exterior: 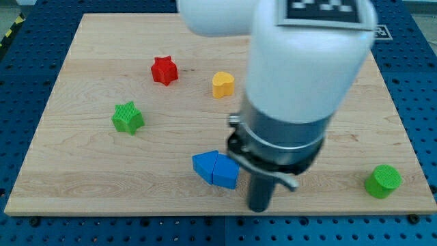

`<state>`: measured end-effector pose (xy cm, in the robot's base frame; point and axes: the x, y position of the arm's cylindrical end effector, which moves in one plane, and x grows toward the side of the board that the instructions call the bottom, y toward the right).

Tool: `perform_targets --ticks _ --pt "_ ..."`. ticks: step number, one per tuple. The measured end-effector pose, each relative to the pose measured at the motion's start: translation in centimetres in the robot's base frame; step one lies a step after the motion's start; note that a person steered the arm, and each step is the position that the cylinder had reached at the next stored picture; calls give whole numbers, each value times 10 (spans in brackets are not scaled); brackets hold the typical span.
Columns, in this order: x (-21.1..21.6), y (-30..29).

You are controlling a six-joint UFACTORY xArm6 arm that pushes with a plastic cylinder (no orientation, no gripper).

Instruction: Move the green star to center right

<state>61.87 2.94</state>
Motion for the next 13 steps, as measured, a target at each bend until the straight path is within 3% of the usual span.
perform_targets --ticks 1,2,3,4,7,9,10,12,13 --pt "0 -114" --pt "-31 -228" --pt "-102 -259" --pt "-124 -258" --pt "-154 -167" --pt "-165 -40" --pt "-184 31" --pt "-255 87" --pt "-261 145"
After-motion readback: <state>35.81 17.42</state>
